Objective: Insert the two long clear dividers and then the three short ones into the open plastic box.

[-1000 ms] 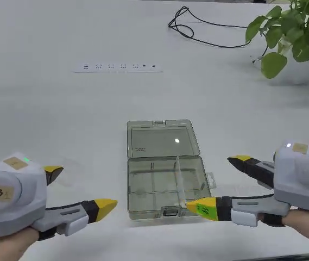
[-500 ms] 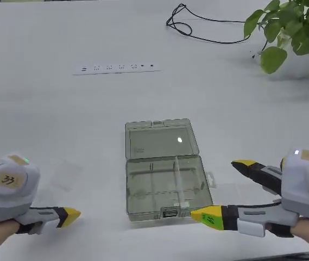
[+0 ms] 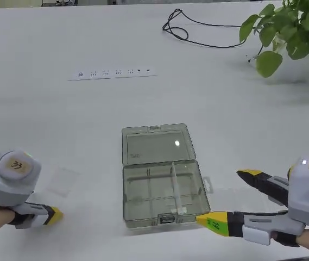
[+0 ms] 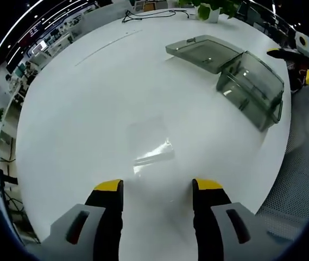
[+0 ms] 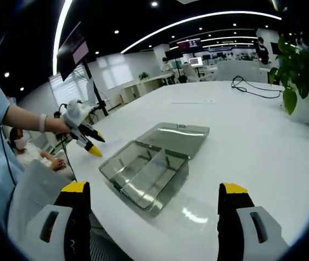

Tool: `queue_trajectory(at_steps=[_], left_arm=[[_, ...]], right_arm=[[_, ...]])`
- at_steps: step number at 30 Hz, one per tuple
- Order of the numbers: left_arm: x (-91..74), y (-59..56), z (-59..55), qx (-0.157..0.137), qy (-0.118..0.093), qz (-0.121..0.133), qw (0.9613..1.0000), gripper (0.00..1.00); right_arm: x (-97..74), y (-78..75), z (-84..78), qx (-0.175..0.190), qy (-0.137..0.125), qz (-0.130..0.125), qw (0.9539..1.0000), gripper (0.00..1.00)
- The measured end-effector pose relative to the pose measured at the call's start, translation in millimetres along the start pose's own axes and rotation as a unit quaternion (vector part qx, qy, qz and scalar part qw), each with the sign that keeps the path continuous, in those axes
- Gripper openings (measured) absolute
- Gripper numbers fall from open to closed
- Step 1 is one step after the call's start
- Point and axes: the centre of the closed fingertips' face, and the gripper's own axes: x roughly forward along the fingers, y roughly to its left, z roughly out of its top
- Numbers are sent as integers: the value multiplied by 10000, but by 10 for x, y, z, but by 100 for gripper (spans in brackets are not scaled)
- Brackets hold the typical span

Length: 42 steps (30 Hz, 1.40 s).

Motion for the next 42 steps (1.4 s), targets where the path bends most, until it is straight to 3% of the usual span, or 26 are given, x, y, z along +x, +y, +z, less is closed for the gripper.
queue_trajectory(at_steps=[7,13,29,37,39,42], left_arm=[[19,-58,-1,-187,67,-246,9995,39],[17,-11,-9,-253,110,-271,9993,33],[3,25,-7,-353,156,-257,9989,31],[-16,44,-4,-611,-44,-306,9977,31],[-36,37,8,-951,-187,-352,9947,30],[-71,55,17,-1113,-335,-384,9925,30]], right_arm=[[-5,27,-19,1,8,-23,10000,96],[-27,-1,-30,-27,46,-72,10000,95],[-21,2,-77,13,116,-59,9999,94],[-2,16,-54,37,158,-64,9998,93],[10,13,-59,105,214,-68,9997,93],[19,31,-37,85,187,-59,9998,93]])
